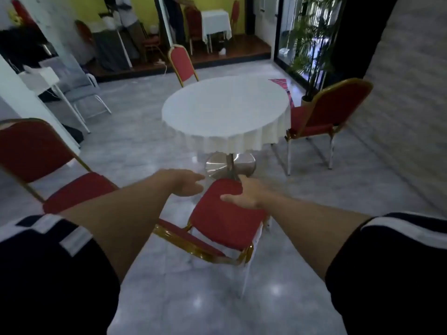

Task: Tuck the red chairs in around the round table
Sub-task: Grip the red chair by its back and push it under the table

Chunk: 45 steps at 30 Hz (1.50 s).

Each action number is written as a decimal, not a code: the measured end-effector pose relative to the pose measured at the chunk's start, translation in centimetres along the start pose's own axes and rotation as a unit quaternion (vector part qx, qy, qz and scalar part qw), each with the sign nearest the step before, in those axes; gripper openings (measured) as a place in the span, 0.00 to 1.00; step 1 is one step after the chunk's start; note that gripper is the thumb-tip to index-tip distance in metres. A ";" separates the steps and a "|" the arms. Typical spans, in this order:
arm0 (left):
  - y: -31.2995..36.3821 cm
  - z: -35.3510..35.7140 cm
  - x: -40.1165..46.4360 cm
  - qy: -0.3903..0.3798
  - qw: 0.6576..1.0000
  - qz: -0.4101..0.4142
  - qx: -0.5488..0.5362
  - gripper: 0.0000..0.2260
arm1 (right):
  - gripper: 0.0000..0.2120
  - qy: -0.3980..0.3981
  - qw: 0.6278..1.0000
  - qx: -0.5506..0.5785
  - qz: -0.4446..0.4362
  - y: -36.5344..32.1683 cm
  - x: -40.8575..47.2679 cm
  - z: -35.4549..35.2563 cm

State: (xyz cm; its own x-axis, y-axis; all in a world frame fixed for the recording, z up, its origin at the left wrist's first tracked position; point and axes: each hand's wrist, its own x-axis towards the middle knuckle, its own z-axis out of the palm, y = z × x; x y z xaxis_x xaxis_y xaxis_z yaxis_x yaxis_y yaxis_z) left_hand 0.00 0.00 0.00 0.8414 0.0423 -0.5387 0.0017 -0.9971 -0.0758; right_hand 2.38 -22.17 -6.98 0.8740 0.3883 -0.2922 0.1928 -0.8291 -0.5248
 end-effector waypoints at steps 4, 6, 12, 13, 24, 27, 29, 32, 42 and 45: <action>-6.1 4.8 -0.6 -0.074 0.997 -0.015 0.007 0.35 | 0.60 -0.088 0.996 0.008 0.009 -4.8 -1.1 7.1; -8.4 7.1 -0.8 -0.102 0.995 -0.015 -0.012 0.41 | 0.59 -0.106 0.994 0.021 0.007 -7.3 -1.9 10.2; -12.3 10.3 -3.1 -0.179 0.978 0.081 -0.073 0.35 | 0.47 -0.158 0.986 0.037 -0.030 -12.3 -2.7 16.3; -12.7 10.7 -3.2 -0.165 0.980 0.087 -0.066 0.35 | 0.46 -0.155 0.987 0.036 -0.032 -12.7 -2.9 16.9; -15.6 14.8 2.5 -0.041 0.992 0.106 0.055 0.10 | 0.25 -0.053 0.996 -0.036 0.065 -12.1 -0.3 21.2; -15.6 15.9 3.7 -0.023 0.994 0.091 0.054 0.15 | 0.24 -0.034 0.996 -0.043 0.063 -11.4 0.3 21.9; -15.4 16.2 4.1 -0.025 0.994 0.080 0.065 0.17 | 0.25 -0.039 0.996 -0.058 0.055 -11.0 0.5 21.9; -14.2 16.1 3.8 -0.023 0.994 0.088 0.066 0.17 | 0.26 -0.045 0.995 -0.073 0.044 -10.1 0.4 21.4; -4.4 17.3 0.8 0.001 0.998 0.059 0.002 0.11 | 0.27 -0.089 0.991 -0.103 0.012 -1.9 -2.3 17.0; 0.1 17.5 0.2 0.006 0.998 0.053 -0.043 0.13 | 0.27 -0.108 0.987 -0.122 -0.003 1.9 -3.2 14.5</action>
State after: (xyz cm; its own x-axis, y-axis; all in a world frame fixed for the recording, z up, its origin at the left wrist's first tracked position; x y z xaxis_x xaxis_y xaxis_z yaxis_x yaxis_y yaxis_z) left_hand -9.23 0.99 -14.78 0.8463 -0.0631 -0.5289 -0.0411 -0.9977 0.0532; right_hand -6.50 -19.12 -18.67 0.7620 0.4480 -0.4676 0.3222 -0.8886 -0.3263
